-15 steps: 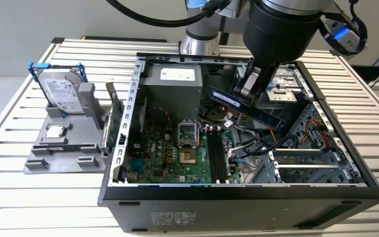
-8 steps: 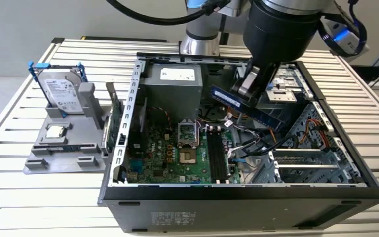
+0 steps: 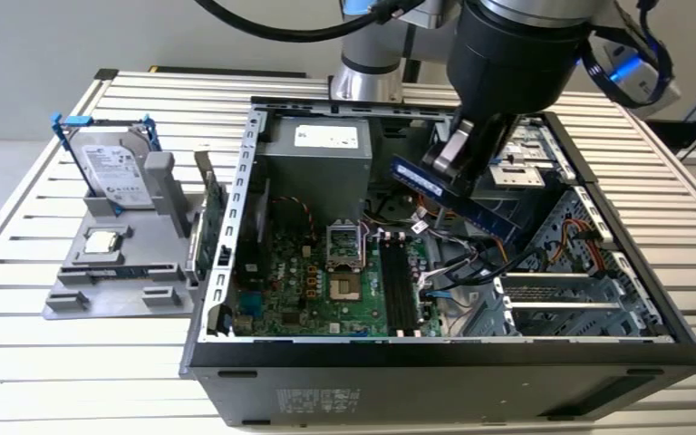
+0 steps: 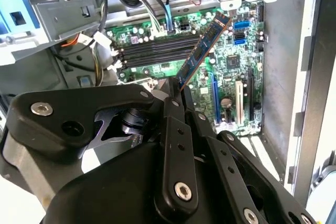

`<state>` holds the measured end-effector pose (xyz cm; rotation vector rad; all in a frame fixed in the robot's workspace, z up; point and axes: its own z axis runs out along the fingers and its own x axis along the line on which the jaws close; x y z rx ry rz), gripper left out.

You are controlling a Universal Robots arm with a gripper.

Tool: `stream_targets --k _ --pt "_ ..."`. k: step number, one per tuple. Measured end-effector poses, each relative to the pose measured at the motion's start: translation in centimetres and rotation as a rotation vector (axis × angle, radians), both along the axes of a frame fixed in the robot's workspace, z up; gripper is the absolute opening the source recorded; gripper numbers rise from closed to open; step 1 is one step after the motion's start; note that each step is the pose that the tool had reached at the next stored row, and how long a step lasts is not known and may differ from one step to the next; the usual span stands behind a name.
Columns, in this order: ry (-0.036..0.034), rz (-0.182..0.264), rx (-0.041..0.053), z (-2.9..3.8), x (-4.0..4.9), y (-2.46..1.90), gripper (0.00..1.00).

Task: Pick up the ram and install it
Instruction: 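Insert the ram into the slot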

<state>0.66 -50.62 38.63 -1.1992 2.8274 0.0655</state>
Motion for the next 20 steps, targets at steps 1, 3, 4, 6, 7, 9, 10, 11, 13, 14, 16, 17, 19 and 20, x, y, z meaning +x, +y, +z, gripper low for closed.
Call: stream_targets --k 1,3,4,6,7,9,10,11,13,14,16,17,19,20 --pt "0.0 -0.008 0.0 0.0 0.0 0.0 0.0" --pt "0.0 -0.024 0.0 0.0 0.0 0.0 0.0" --pt "0.0 -0.033 0.0 0.0 0.0 0.0 0.0" --pt "0.0 -0.05 0.0 0.0 0.0 0.0 0.0" --pt "0.0 -0.059 0.0 0.0 0.0 0.0 0.0" --pt "0.0 -0.075 -0.0001 0.0 0.0 0.0 0.0" --pt "0.0 -0.084 0.0 0.0 0.0 0.0 0.0" --pt "0.0 -0.092 0.0 0.0 0.0 0.0 0.0" --pt "0.0 -0.109 0.0 0.0 0.0 0.0 0.0" --pt "0.0 -0.117 0.0 0.0 0.0 0.0 0.0" --pt "0.0 -0.134 0.0 0.0 0.0 0.0 0.0" --pt "0.0 -0.142 0.0 0.0 0.0 0.0 0.0" --pt "0.0 -0.159 0.0 0.0 0.0 0.0 0.0" --pt "0.0 -0.168 0.0 0.0 0.0 0.0 0.0"
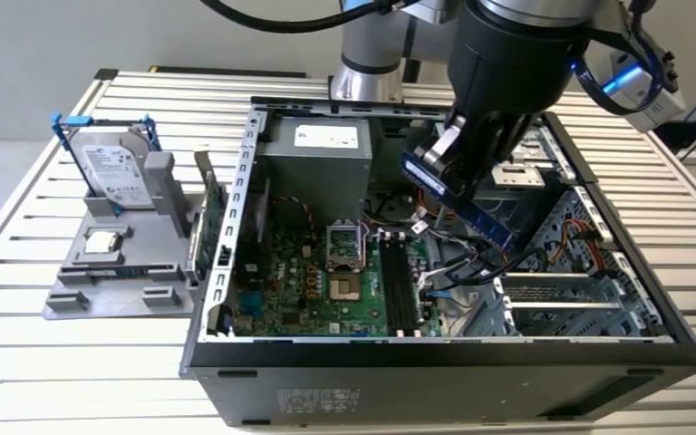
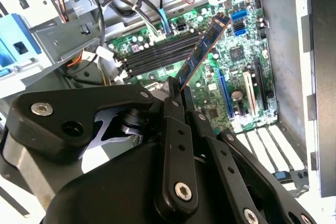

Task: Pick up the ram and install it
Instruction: 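Insert the ram into the slot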

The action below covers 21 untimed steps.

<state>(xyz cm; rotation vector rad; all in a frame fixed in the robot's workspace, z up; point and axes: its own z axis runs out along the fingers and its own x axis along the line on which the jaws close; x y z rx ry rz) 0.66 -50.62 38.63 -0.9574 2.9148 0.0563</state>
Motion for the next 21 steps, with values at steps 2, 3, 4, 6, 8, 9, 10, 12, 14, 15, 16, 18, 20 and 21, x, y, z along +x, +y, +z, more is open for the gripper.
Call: stream_targets --k 2,3,4,6,8,9,10,12,14,15,16,18,20,21 --pt "0.0 -0.016 0.0 0.0 0.0 0.0 0.0" --pt "0.0 -0.024 0.0 0.0 0.0 0.0 0.0" --pt "0.0 -0.033 0.0 0.0 0.0 0.0 0.0" --pt "0.0 -0.048 0.0 0.0 0.0 0.0 0.0" --pt "0.0 -0.064 0.0 0.0 0.0 0.0 0.0" --pt "0.0 -0.072 0.0 0.0 0.0 0.0 0.0" --pt "0.0 -0.08 0.0 0.0 0.0 0.0 0.0" --pt "0.0 -0.096 0.0 0.0 0.0 0.0 0.0" --pt "0.0 -0.112 0.0 0.0 0.0 0.0 0.0" --pt "0.0 -0.12 0.0 0.0 0.0 0.0 0.0" --pt "0.0 -0.127 0.0 0.0 0.0 0.0 0.0" --pt "0.0 -0.142 0.0 0.0 0.0 0.0 0.0" --pt "0.0 -0.157 0.0 0.0 0.0 0.0 0.0" --pt "0.0 -0.164 0.0001 0.0 0.0 0.0 0.0"
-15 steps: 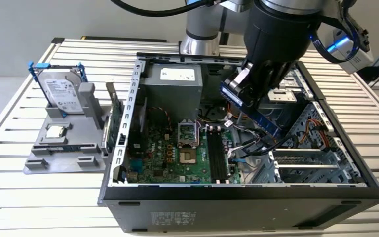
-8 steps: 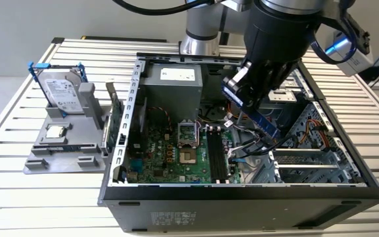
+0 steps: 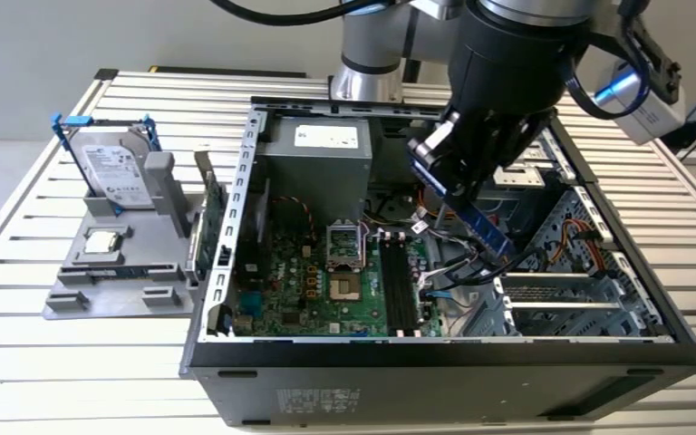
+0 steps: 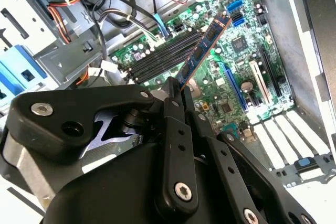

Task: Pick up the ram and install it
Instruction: 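Insert the ram into the slot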

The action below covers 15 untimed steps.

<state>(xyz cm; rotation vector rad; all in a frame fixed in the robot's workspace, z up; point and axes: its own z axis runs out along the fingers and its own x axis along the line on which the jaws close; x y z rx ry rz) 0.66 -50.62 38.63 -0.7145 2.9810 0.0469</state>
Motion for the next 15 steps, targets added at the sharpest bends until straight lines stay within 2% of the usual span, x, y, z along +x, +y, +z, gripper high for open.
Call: stream_targets --k 15 --pt "-0.0001 -0.109 -0.0001 0.0 0.0 0.0 0.0"
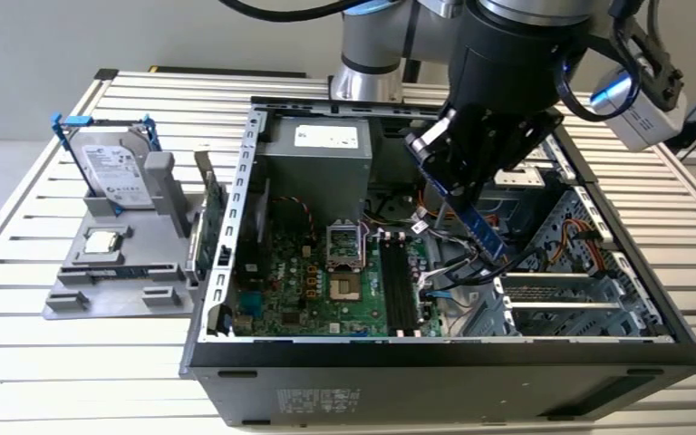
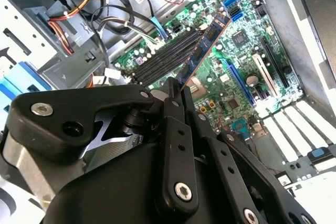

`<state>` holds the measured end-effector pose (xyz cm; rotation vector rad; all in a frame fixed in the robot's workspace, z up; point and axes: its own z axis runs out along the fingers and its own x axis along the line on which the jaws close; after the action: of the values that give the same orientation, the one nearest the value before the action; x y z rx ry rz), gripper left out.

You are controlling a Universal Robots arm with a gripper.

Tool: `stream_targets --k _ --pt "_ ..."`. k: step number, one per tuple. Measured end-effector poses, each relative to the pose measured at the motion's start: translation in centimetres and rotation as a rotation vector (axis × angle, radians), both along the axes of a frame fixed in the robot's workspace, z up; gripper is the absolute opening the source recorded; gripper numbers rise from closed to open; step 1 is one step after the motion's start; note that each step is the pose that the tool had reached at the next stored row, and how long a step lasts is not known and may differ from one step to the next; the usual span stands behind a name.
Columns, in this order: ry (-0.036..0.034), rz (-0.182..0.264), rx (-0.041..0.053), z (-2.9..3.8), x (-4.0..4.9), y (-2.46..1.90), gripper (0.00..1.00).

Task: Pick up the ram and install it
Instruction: 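Insert the ram into the slot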

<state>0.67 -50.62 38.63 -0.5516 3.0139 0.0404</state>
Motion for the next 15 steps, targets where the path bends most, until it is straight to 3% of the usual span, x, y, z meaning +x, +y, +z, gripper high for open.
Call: stream_targets --k 15 --pt "0.0 -0.083 0.0 0.0 0.0 0.0 0.0"
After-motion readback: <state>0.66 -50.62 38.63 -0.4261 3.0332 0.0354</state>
